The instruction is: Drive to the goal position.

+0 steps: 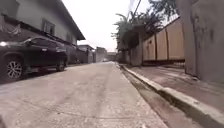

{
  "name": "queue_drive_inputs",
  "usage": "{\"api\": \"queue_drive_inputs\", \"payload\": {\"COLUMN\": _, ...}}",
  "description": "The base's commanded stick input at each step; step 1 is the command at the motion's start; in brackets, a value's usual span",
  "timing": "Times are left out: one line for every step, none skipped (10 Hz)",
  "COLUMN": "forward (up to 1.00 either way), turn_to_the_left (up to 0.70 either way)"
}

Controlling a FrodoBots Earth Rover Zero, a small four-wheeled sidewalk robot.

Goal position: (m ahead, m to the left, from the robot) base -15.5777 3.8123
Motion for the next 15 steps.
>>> {"api": "queue_drive_inputs", "payload": {"forward": 0.7, "turn_to_the_left": -0.19}}
{"api": "queue_drive_inputs", "payload": {"forward": 0.7, "turn_to_the_left": 0.0}}
{"api": "queue_drive_inputs", "payload": {"forward": 0.7, "turn_to_the_left": 0.0}}
{"api": "queue_drive_inputs", "payload": {"forward": 0.7, "turn_to_the_left": 0.0}}
{"api": "queue_drive_inputs", "payload": {"forward": 0.7, "turn_to_the_left": 0.0}}
{"api": "queue_drive_inputs", "payload": {"forward": 0.7, "turn_to_the_left": 0.0}}
{"api": "queue_drive_inputs", "payload": {"forward": 0.7, "turn_to_the_left": 0.0}}
{"api": "queue_drive_inputs", "payload": {"forward": 0.7, "turn_to_the_left": 0.0}}
{"api": "queue_drive_inputs", "payload": {"forward": 0.0, "turn_to_the_left": 0.0}}
{"api": "queue_drive_inputs", "payload": {"forward": 0.0, "turn_to_the_left": 0.05}}
{"api": "queue_drive_inputs", "payload": {"forward": 0.0, "turn_to_the_left": 0.7}}
{"api": "queue_drive_inputs", "payload": {"forward": 0.0, "turn_to_the_left": 0.7}}
{"api": "queue_drive_inputs", "payload": {"forward": 0.0, "turn_to_the_left": 0.7}}
{"api": "queue_drive_inputs", "payload": {"forward": 0.0, "turn_to_the_left": 0.7}}
{"api": "queue_drive_inputs", "payload": {"forward": 0.0, "turn_to_the_left": 0.7}}
